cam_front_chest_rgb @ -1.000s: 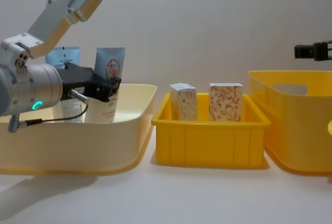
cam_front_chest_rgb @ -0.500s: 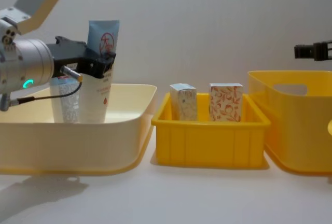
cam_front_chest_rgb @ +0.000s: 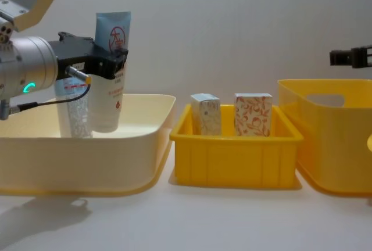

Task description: Bimanual collaborative sorting of washing and personal care products

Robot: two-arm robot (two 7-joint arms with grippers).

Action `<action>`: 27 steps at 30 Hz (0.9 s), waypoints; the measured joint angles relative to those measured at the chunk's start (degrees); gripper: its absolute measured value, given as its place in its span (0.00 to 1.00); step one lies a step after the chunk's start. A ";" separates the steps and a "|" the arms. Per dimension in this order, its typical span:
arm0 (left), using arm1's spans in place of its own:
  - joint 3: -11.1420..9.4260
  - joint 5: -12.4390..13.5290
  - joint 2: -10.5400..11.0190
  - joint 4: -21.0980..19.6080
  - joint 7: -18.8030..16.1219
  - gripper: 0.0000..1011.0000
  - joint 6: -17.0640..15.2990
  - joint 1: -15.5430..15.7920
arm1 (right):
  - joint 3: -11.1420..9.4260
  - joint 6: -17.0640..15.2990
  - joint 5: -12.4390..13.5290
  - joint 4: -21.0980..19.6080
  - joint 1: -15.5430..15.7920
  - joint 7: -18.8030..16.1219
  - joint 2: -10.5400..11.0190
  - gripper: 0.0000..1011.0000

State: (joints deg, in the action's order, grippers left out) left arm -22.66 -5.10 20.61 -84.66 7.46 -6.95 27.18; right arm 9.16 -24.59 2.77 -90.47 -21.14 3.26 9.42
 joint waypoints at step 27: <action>5.20 -9.11 -5.00 0.82 5.61 0.27 7.40 1.93 | 0.00 0.00 0.00 0.00 0.00 0.00 0.00 0.99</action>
State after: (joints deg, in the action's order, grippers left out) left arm -17.47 -14.21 15.61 -83.84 13.07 0.45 29.11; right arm 9.16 -24.59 2.77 -90.47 -21.14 3.25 9.41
